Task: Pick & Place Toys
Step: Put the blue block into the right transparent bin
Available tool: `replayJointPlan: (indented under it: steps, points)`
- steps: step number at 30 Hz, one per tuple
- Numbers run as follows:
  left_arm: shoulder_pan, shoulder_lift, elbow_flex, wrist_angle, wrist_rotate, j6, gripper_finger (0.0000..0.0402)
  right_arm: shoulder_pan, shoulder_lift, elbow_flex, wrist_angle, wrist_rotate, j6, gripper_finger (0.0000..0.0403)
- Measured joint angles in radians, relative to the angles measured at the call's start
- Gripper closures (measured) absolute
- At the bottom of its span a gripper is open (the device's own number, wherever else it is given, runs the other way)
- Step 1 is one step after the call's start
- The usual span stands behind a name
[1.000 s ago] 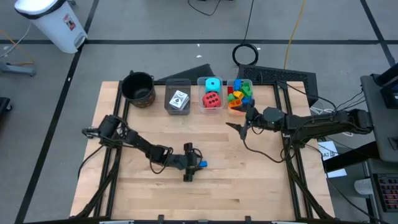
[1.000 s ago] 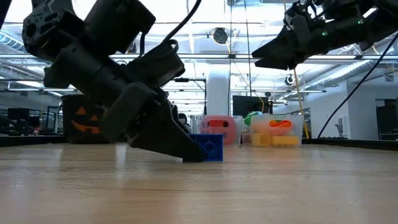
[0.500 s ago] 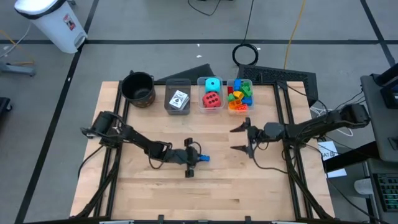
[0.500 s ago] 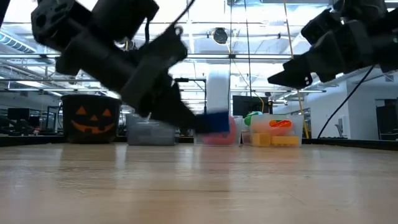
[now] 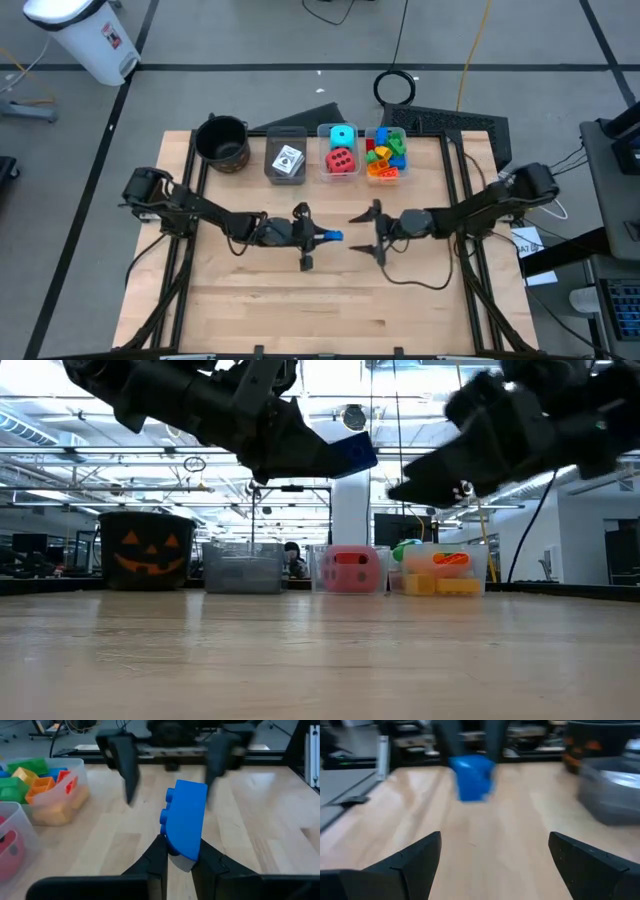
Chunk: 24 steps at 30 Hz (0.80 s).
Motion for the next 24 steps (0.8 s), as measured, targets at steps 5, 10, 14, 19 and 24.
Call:
replayJointPlan:
  steps: [5, 10, 14, 19, 24]
  points:
    - [-0.002, 0.0, 0.0, -0.034, 0.0, -0.018, 0.0348, -0.003, 0.115, 0.135, 0.002, -0.03, -0.01, 0.0064]
    - [-0.001, 0.0, 0.0, -0.05, 0.0, -0.032, 0.0346, -0.024, 0.166, 0.211, -0.032, -0.031, -0.004, 0.0075]
    - [-0.001, 0.0, 0.0, -0.052, 0.0, -0.03, 0.0347, -0.028, 0.187, 0.228, -0.036, -0.031, -0.003, 0.0108]
    - [-0.001, 0.0, 0.0, -0.064, -0.002, -0.037, 0.0347, -0.026, 0.187, 0.228, -0.029, -0.032, -0.003, 0.0182]
    - [-0.001, 0.0, 0.0, -0.058, -0.011, -0.039, 0.0344, -0.019, 0.187, 0.228, -0.039, -0.035, -0.003, 0.0276]
